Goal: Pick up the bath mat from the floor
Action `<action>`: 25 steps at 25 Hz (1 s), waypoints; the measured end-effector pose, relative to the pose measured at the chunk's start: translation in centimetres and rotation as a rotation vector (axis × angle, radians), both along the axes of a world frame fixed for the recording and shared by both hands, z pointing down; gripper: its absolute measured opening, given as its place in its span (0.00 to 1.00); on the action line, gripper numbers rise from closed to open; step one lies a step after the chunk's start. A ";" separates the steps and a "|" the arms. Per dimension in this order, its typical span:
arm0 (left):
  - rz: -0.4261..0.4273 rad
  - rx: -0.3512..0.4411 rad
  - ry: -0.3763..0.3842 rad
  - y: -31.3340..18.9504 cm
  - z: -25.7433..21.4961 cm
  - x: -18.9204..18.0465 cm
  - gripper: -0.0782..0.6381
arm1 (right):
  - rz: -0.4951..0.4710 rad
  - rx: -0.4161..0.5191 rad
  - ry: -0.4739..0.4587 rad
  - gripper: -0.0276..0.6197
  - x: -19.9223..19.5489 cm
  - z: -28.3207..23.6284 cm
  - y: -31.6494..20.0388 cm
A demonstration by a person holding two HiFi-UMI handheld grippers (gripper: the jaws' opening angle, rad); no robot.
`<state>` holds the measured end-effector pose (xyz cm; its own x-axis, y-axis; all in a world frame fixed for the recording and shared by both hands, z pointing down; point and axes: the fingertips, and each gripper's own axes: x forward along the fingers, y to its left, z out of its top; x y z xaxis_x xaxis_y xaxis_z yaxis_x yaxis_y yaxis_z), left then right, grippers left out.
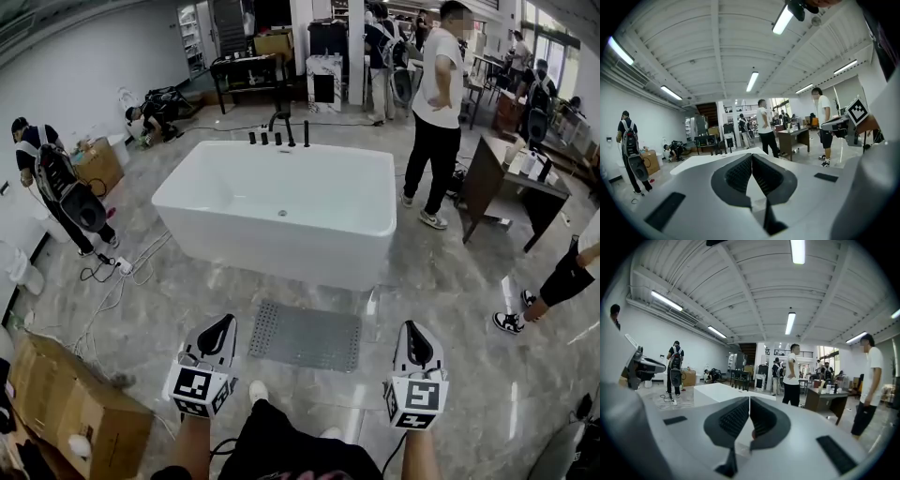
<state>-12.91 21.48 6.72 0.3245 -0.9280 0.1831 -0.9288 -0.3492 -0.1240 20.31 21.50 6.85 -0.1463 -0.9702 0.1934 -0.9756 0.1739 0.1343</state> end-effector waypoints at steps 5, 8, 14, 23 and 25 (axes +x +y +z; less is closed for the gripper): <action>0.018 -0.002 -0.002 -2.8 0.3 0.0 0.12 | 0.010 -0.008 -0.006 0.08 0.2 0.5 -1.9; 0.024 -0.010 0.009 -5.2 1.2 -0.9 0.12 | 0.011 -0.016 -0.015 0.08 -0.6 1.0 -3.8; 0.040 -0.018 0.050 -11.6 2.8 -3.9 0.12 | 0.032 -0.026 0.026 0.08 -3.6 1.2 -9.4; 0.094 -0.051 0.101 -21.5 4.6 -10.7 0.12 | 0.132 -0.058 0.066 0.08 -9.4 0.9 -16.7; 0.112 -0.056 0.097 -22.9 4.8 -11.6 0.12 | 0.160 -0.063 0.075 0.08 -10.1 0.8 -17.5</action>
<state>-24.54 -1.41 11.55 0.4442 -0.8741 0.1966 -0.8902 -0.4554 -0.0130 10.21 3.96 7.63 0.0255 -0.9654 0.2595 -0.9792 0.0281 0.2010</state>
